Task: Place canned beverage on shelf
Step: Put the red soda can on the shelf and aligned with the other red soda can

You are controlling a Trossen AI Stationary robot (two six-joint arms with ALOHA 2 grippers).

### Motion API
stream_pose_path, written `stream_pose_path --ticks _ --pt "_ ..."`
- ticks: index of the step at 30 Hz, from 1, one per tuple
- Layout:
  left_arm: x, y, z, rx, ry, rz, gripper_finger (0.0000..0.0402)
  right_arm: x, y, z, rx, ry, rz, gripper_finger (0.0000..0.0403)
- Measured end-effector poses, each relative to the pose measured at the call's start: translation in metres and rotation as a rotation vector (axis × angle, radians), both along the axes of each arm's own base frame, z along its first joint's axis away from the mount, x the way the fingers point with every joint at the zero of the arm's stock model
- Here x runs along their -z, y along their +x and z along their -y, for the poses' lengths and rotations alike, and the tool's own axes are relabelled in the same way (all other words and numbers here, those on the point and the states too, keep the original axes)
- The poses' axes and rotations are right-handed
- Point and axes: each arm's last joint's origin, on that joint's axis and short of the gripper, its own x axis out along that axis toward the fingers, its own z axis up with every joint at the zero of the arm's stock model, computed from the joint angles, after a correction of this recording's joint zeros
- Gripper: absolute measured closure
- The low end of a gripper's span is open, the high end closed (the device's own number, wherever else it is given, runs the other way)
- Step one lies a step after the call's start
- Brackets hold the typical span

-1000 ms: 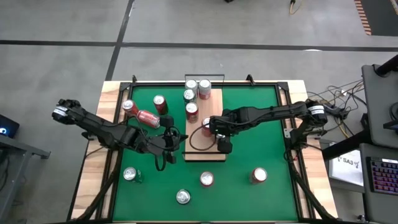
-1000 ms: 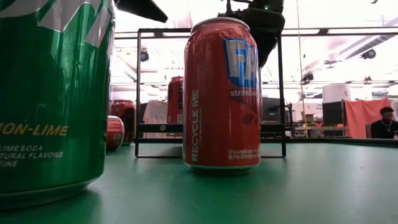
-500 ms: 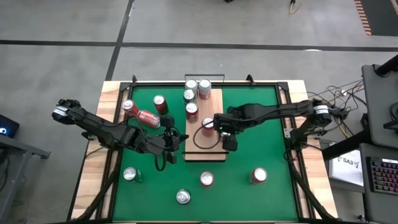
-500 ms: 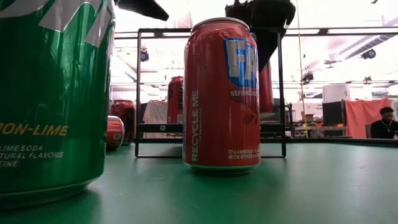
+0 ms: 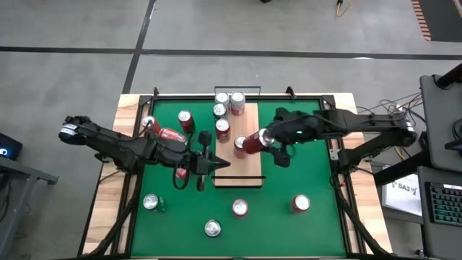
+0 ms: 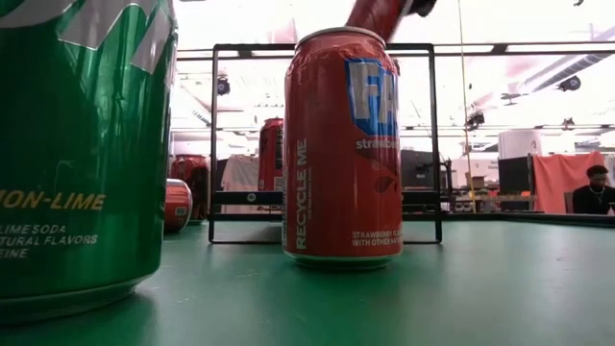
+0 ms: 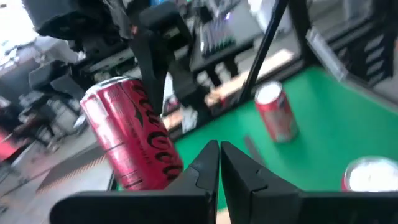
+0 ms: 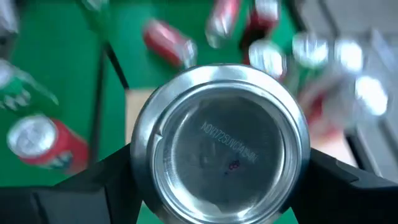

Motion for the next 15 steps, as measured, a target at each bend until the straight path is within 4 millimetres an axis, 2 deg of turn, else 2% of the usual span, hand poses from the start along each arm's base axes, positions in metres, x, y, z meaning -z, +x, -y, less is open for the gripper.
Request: stream_pose_path --ticks 4,10,15 --pt "-0.005 0.002 -0.002 0.033 -0.032 0.079 0.0402 0.000 -0.009 -0.006 -0.080 -0.058 0.226 0.0111" --pt "0.005 -0.003 -0.003 0.034 -0.061 0.221 0.0402 0.032 -0.011 -0.015 -0.144 -0.136 0.523 0.0111" --pt "0.019 -0.013 -0.005 0.035 -0.126 0.445 0.0402 0.051 -0.006 -0.019 -0.167 -0.214 0.775 0.0111"
